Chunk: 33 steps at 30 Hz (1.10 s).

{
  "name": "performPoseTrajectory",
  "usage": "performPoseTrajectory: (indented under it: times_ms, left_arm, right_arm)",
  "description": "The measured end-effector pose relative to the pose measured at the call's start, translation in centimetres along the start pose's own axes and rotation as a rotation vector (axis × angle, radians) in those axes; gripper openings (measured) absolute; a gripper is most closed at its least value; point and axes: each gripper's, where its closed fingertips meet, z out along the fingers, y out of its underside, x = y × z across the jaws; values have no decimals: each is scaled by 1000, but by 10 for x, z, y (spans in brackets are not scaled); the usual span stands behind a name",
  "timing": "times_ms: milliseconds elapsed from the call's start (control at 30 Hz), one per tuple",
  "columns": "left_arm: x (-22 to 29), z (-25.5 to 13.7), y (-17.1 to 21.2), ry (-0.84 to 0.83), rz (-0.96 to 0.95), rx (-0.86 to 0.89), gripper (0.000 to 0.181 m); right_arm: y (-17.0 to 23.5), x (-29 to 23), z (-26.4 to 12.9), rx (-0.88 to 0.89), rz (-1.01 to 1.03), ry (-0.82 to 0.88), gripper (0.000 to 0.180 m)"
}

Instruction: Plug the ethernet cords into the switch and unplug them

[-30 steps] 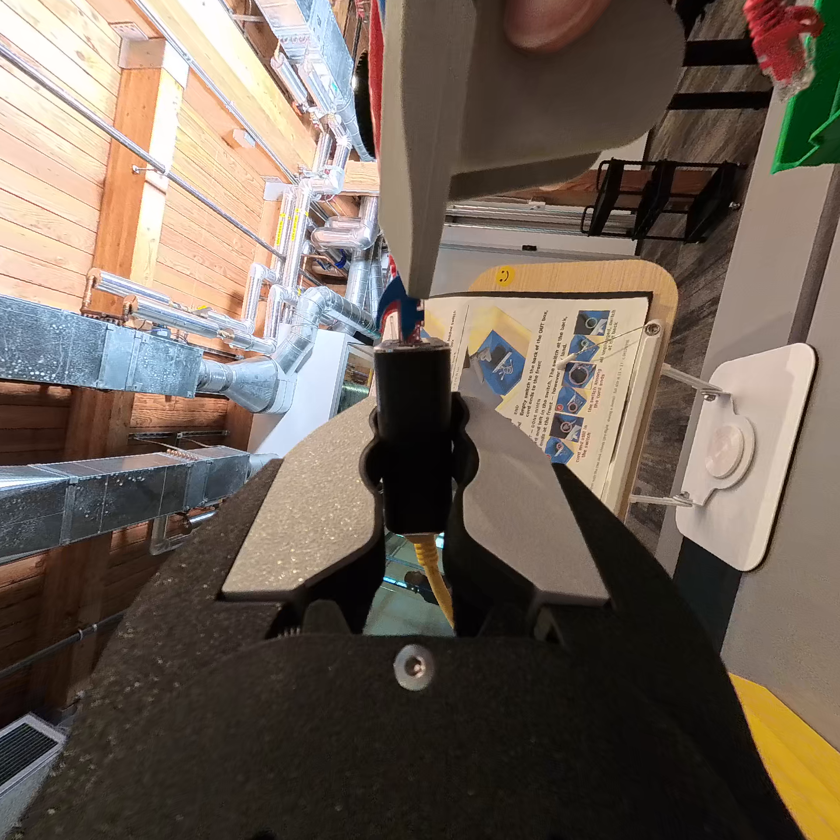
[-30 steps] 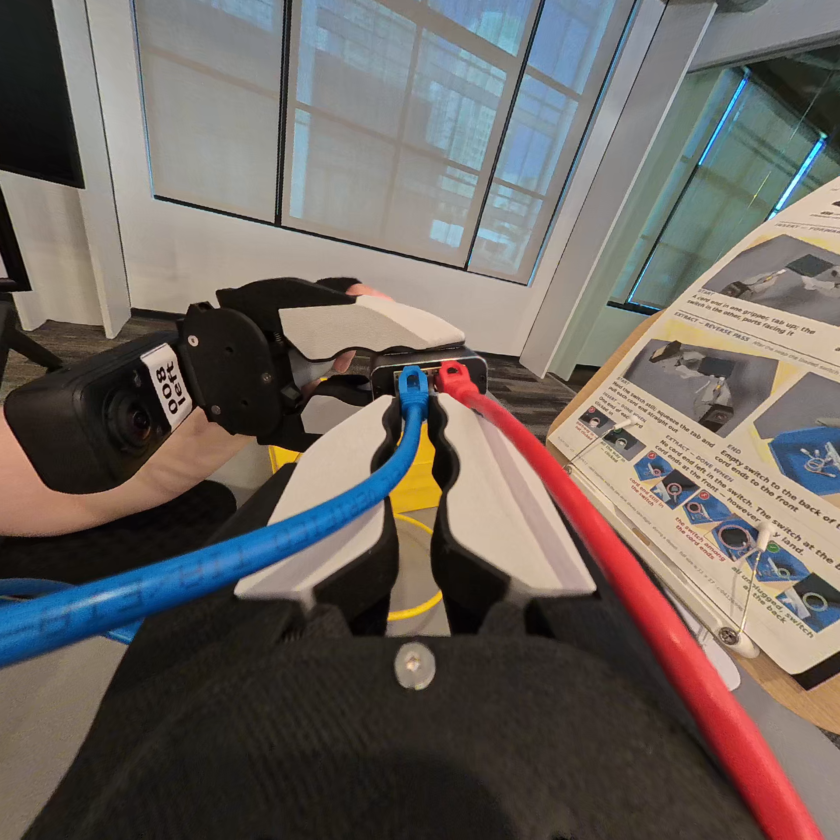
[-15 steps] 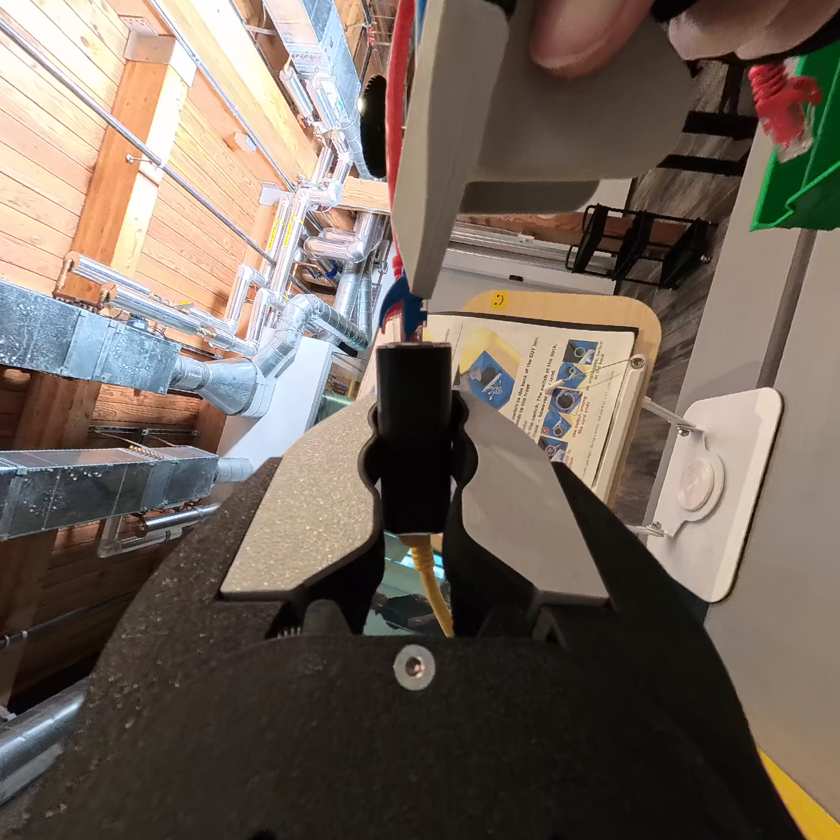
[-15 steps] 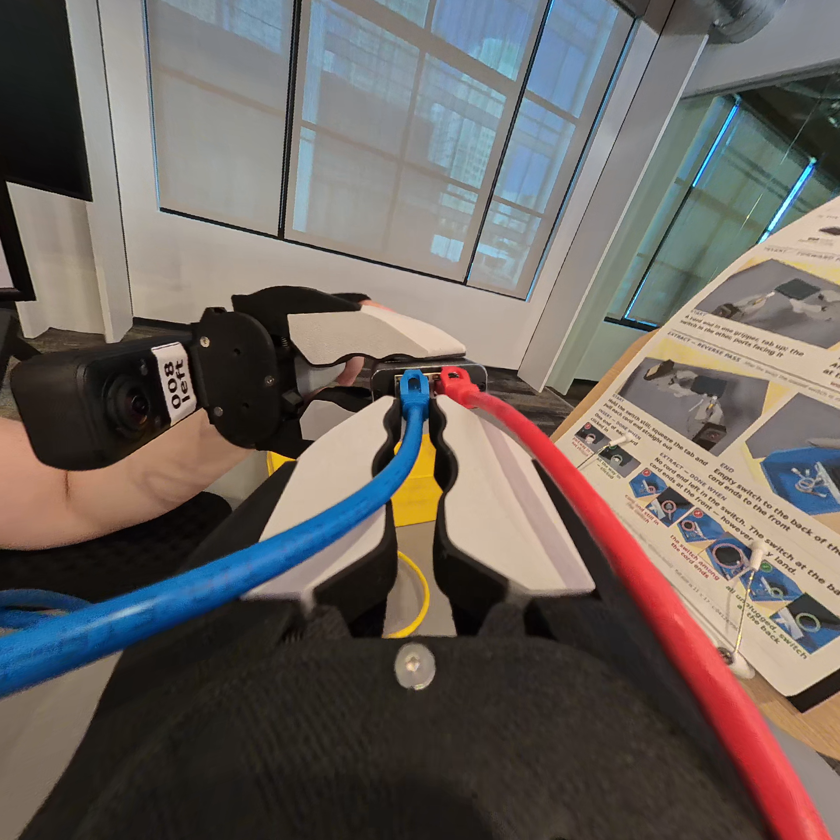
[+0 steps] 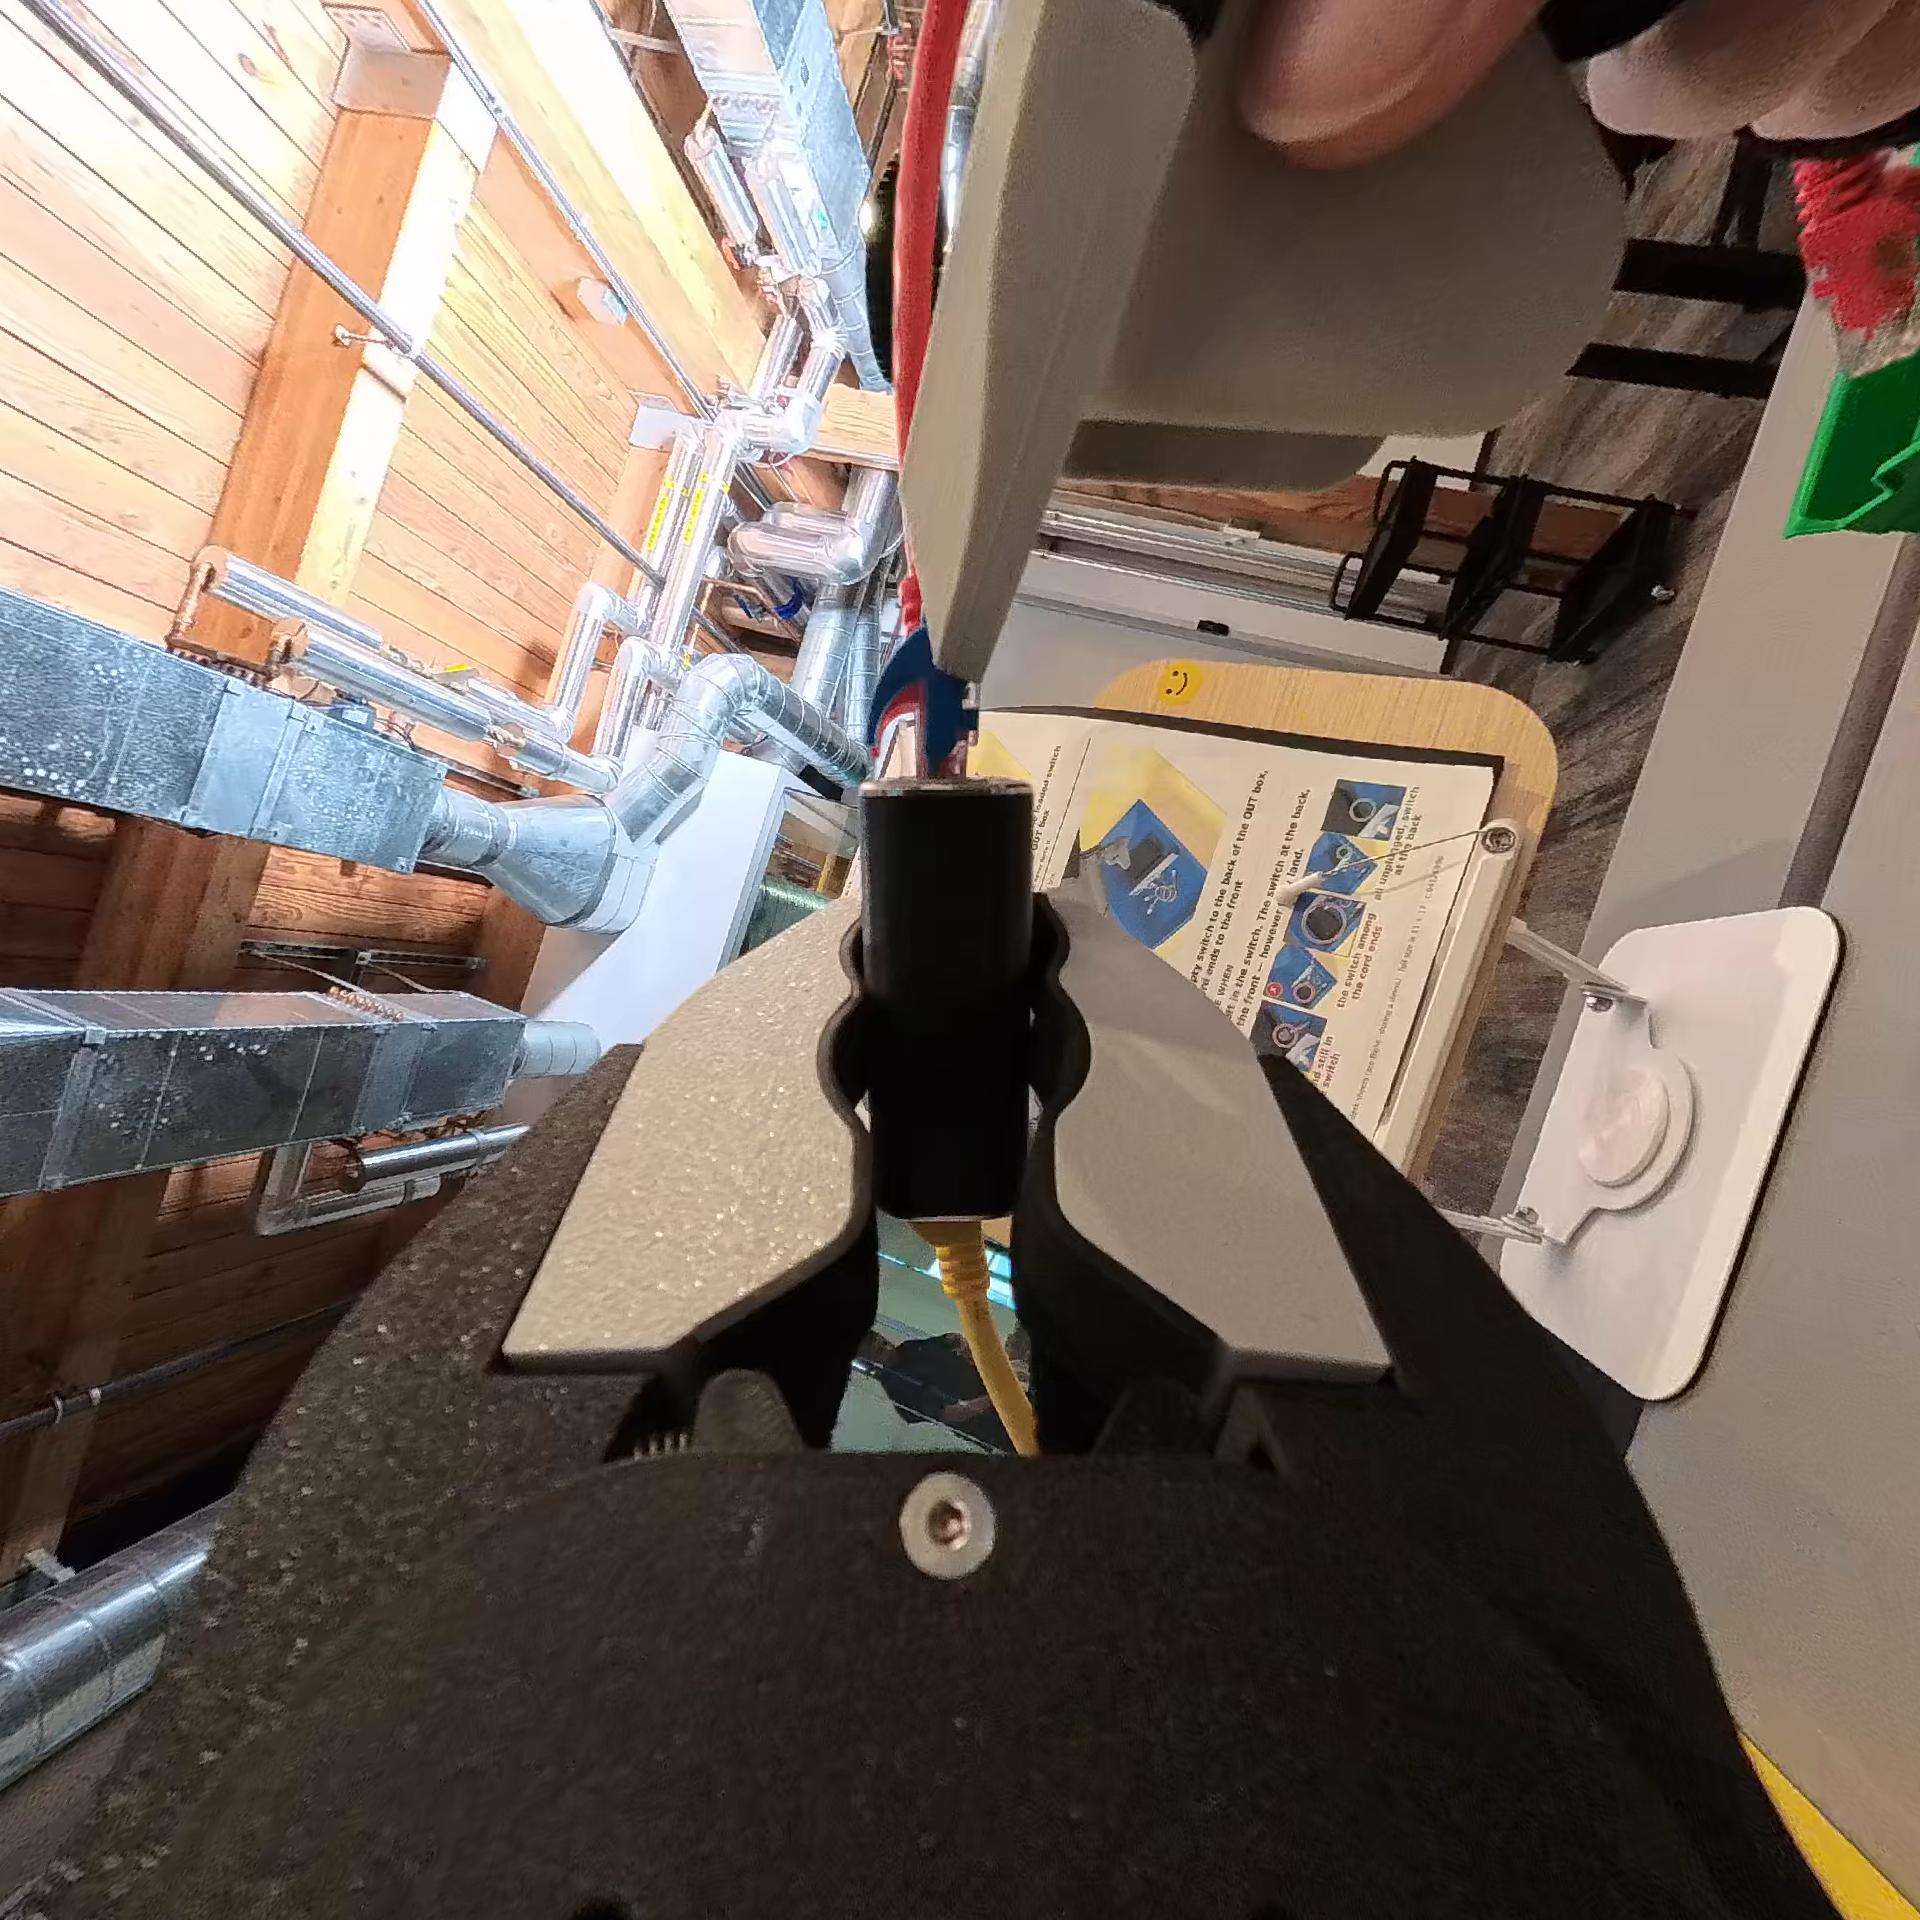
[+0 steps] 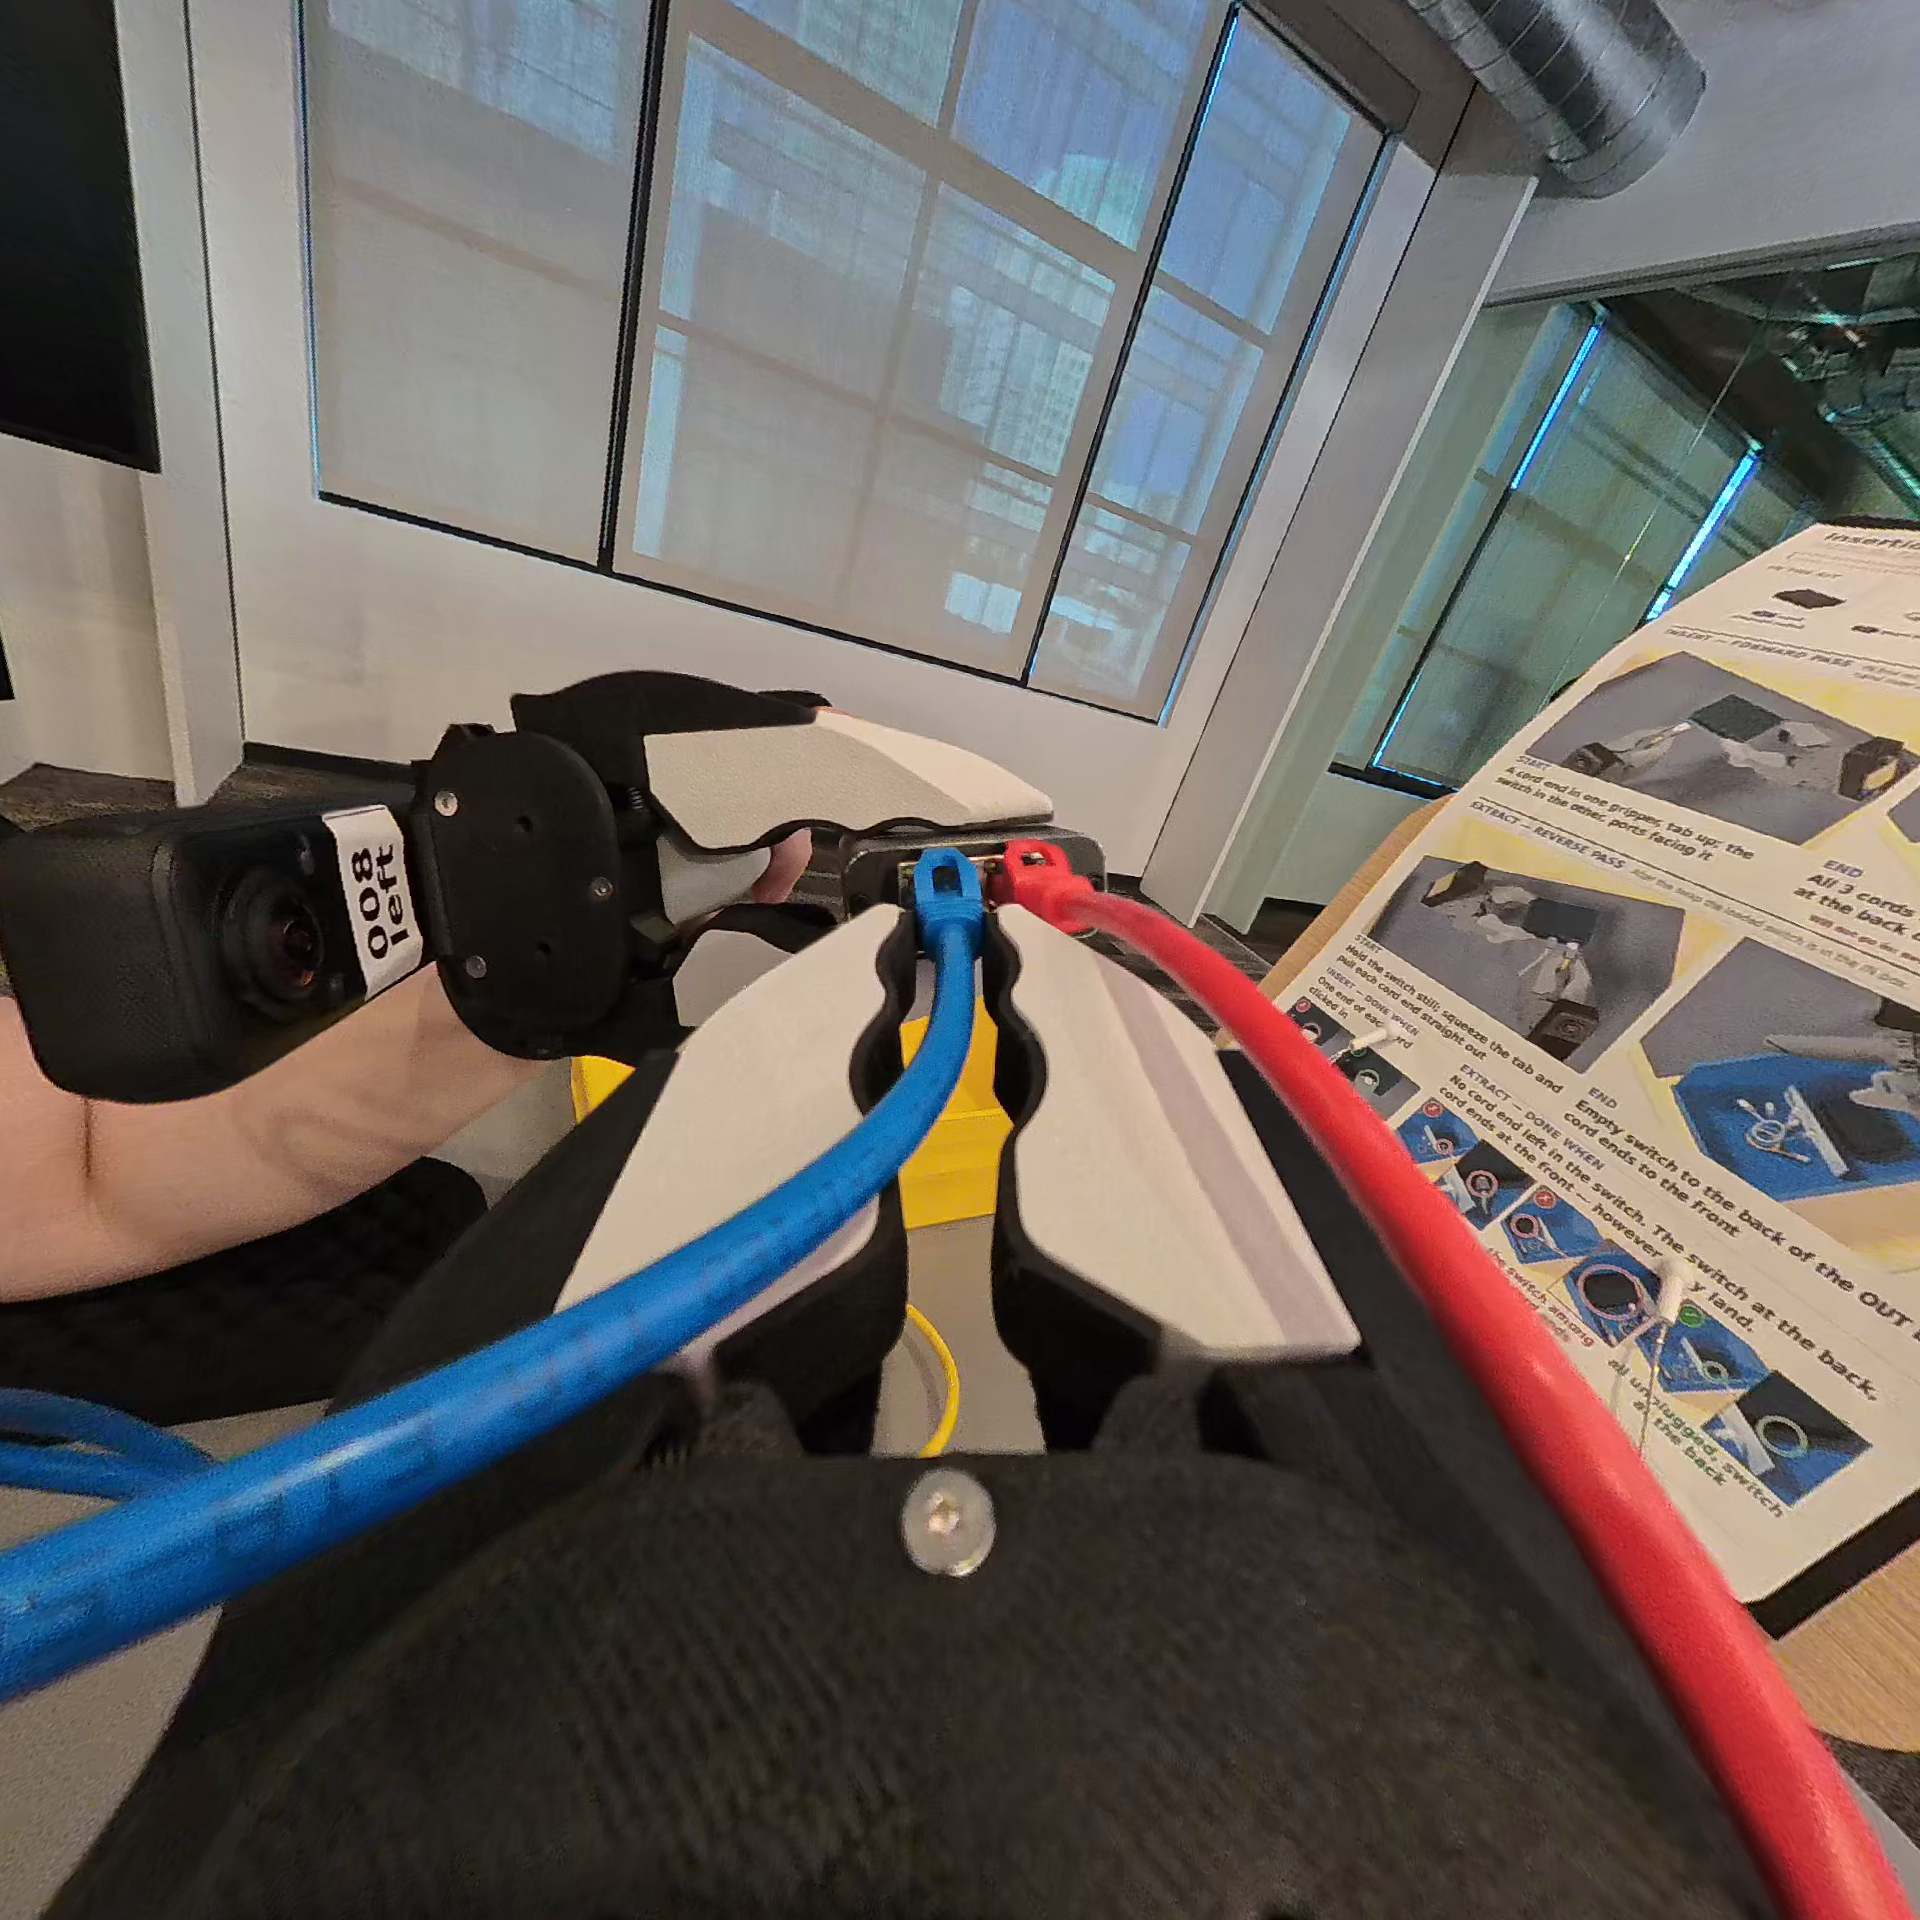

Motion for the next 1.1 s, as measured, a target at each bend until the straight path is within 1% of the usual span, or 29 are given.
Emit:
performPoseTrajectory:
  times_ms: [333, 633, 833, 1100]
  left_arm:
    - [-3, 1, 7, -24, 23, -29, 25]
    - [-2, 0, 5, -11, -6, -14, 26]
    - [2, -4, -2, 13, -18, 32, 25]
    - [4, -10, -12, 23, -22, 75, 25]
  right_arm:
    - [2, 5, -1, -19, -33, 42, 15]
    - [-5, 2, -3, 48, -73, 31, 12]
    - [-2, -4, -8, 9, -53, -40, 12]
    - [-2, -9, -14, -40, -17, -84, 11]
